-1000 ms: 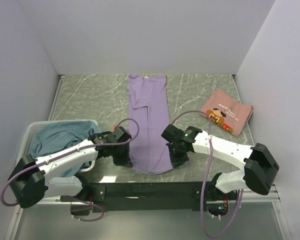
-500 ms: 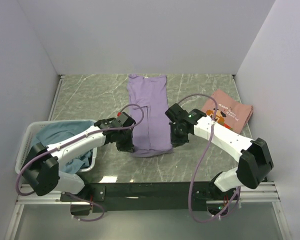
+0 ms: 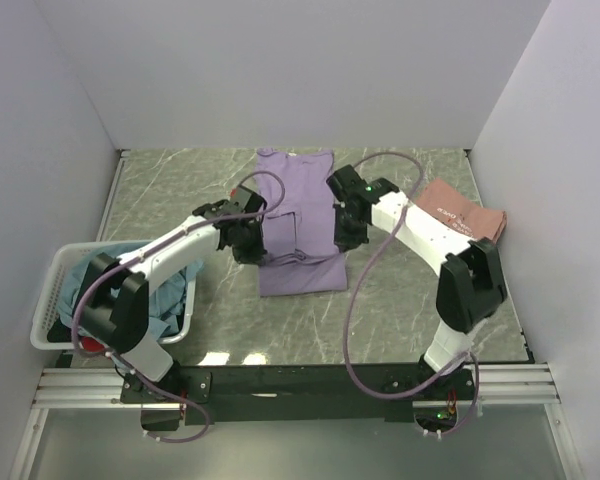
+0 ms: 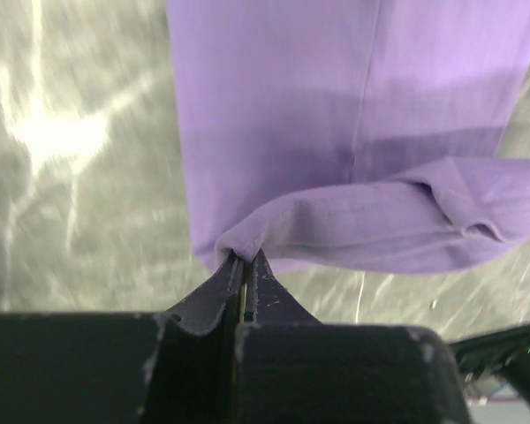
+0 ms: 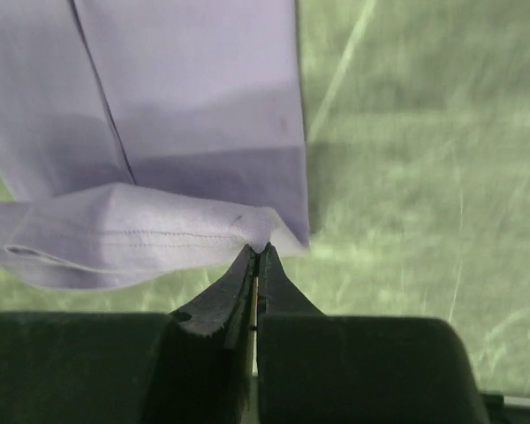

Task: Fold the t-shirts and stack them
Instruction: Fold the tshirt

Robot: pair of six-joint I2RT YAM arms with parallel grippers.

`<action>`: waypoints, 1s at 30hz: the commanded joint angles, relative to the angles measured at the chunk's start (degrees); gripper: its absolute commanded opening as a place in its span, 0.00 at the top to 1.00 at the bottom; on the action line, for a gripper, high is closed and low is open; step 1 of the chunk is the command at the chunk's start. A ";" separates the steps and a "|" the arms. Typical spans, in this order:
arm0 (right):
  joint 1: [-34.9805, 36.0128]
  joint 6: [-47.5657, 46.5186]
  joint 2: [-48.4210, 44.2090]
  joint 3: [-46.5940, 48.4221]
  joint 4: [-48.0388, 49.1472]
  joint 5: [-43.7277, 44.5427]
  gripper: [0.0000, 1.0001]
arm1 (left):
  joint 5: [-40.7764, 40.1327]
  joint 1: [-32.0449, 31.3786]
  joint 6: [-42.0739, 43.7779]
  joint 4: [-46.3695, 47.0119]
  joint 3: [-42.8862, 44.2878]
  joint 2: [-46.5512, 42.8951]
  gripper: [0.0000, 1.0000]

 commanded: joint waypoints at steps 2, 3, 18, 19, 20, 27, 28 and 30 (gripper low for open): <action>-2.63 -3.44 5.57 9.59 0.24 2.20 1.00 | 0.20 3.43 4.55 2.66 6.61 5.15 1.00; -2.81 -4.14 7.93 12.48 -0.03 2.55 1.00 | 0.28 3.97 4.91 2.83 7.41 5.95 1.00; -7.64 -7.13 26.32 35.78 -3.98 1.42 1.00 | 5.11 12.14 9.31 5.47 22.35 20.81 1.00; -7.73 -7.22 27.02 36.50 -4.07 1.24 1.00 | 5.81 12.67 9.48 5.90 22.62 21.77 1.00; -7.82 -7.40 28.16 37.20 -4.16 0.98 1.00 | 6.60 12.93 9.57 6.52 22.97 22.30 1.00; -8.17 -7.75 30.37 39.84 -4.43 0.36 1.00 | 8.98 14.43 10.27 6.62 27.45 26.96 1.00; -8.26 -7.75 30.46 39.84 -4.43 0.27 1.00 | 8.98 14.78 10.27 6.53 27.98 27.84 0.99; -8.52 -7.93 30.63 40.10 -4.43 -0.42 1.00 | 8.98 15.04 9.92 6.61 29.21 28.46 0.88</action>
